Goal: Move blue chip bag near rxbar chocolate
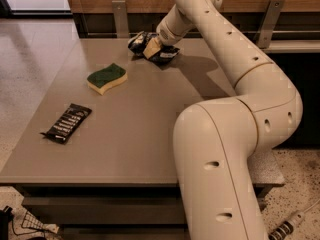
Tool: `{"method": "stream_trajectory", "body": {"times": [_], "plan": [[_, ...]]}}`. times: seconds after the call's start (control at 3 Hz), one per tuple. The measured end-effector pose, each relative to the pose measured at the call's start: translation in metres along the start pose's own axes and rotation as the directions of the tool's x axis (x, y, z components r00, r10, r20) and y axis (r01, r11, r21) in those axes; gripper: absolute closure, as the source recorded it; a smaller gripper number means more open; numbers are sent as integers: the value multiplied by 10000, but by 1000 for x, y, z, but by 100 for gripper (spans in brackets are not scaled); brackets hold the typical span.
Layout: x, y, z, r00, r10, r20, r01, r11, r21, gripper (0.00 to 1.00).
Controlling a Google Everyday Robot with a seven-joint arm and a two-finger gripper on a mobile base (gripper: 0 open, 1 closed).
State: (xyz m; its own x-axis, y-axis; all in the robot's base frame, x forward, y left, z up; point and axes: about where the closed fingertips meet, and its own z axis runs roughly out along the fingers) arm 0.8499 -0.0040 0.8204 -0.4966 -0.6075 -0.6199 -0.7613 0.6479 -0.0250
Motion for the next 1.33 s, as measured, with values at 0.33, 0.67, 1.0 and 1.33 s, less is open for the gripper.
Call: {"method": "stream_trajectory", "body": {"times": [0.33,0.67,1.0,1.33], "plan": [[0,0,0,10000,0,0,0,10000,1,100],[7,-9,-31,10000,10,61,-13,9985,545,100],[17,-16,-95,9998,-38,220,1,9859,1671,100],[40,-1,-157,9986,-217,487,90,9688,2477,100]]}}
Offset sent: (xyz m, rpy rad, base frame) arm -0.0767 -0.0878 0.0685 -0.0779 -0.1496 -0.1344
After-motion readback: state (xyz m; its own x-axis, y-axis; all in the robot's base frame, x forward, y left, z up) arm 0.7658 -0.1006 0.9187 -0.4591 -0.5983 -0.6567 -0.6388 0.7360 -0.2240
